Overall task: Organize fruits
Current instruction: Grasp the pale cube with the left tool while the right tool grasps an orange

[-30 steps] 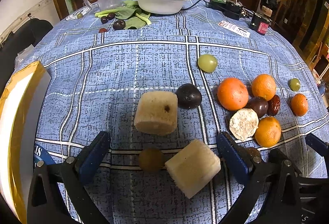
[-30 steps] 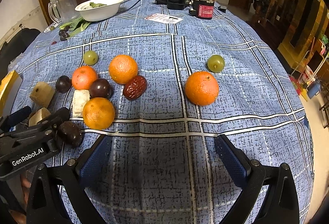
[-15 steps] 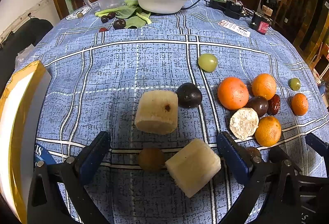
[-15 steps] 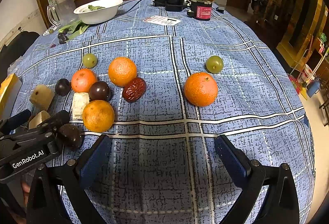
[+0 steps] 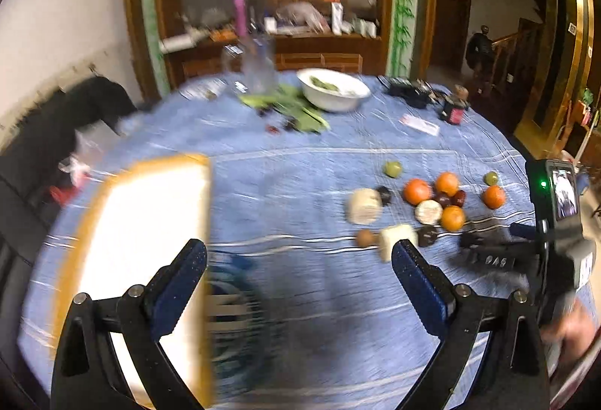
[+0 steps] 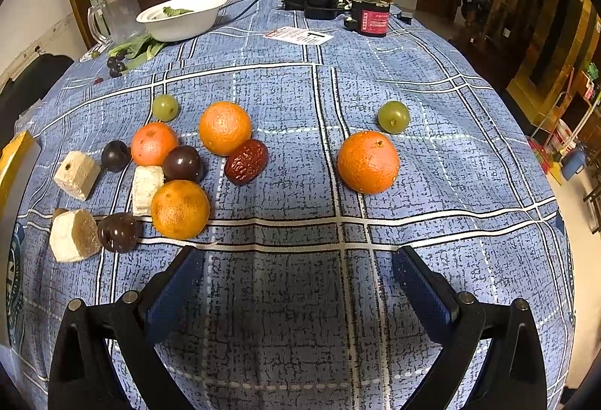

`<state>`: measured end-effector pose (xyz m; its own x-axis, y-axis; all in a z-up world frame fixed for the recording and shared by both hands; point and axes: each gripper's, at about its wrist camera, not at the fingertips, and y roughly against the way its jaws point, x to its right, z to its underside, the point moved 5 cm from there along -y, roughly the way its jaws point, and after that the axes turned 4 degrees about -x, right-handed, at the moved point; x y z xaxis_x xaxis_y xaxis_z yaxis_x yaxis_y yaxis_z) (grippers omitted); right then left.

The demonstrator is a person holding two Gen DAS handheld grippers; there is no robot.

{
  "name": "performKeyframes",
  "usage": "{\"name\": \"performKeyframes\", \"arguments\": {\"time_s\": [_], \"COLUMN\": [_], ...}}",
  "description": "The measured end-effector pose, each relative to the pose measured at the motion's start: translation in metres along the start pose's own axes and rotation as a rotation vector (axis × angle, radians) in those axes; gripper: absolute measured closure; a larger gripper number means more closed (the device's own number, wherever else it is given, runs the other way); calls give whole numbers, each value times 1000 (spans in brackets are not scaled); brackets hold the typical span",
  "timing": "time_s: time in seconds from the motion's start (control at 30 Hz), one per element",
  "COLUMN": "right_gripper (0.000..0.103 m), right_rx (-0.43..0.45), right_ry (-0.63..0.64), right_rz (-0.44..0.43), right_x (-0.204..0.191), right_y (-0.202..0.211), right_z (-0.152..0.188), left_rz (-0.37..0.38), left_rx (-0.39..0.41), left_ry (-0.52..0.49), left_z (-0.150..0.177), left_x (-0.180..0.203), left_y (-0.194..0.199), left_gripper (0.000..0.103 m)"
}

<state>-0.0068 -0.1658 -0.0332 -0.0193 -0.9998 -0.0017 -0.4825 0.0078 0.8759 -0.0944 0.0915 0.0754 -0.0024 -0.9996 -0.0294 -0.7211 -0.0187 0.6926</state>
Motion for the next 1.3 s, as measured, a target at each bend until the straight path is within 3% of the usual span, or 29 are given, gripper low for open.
{"name": "performKeyframes", "arguments": {"time_s": [0.23,0.3,0.4,0.57,0.8,0.87,0.93,1.0,1.2,1.3], "right_gripper": [1,1,1,0,3,12,23,26,29,29], "right_rx": [-45,-36,45,144,108,95,82,80,52,37], "right_ry": [78,60,46,66,19,-4,-8,0,30,29], "right_rz": [-24,-14,-42,-115,-256,-302,-327,-337,-329,-302], "right_x": [2,5,5,-1,-17,-22,-28,-35,-47,-48], "right_y": [3,10,35,74,60,53,46,39,19,8], "right_z": [6,11,18,20,4,0,-3,-7,-10,-12], "left_rz": [-49,-45,-43,125,291,303,338,363,419,400], "left_rx": [167,169,150,101,-1,-30,-74,-128,-258,-291], "left_ry": [131,146,153,107,100,94,92,95,115,88], "left_z": [0,0,4,7,-5,-16,-27,-31,-40,-38], "left_x": [-92,-103,-105,-65,-16,-5,7,17,44,56], "left_y": [75,79,77,56,8,-13,-38,-59,-128,-150], "left_gripper": [0,0,0,0,0,1,8,21,22,22]}}
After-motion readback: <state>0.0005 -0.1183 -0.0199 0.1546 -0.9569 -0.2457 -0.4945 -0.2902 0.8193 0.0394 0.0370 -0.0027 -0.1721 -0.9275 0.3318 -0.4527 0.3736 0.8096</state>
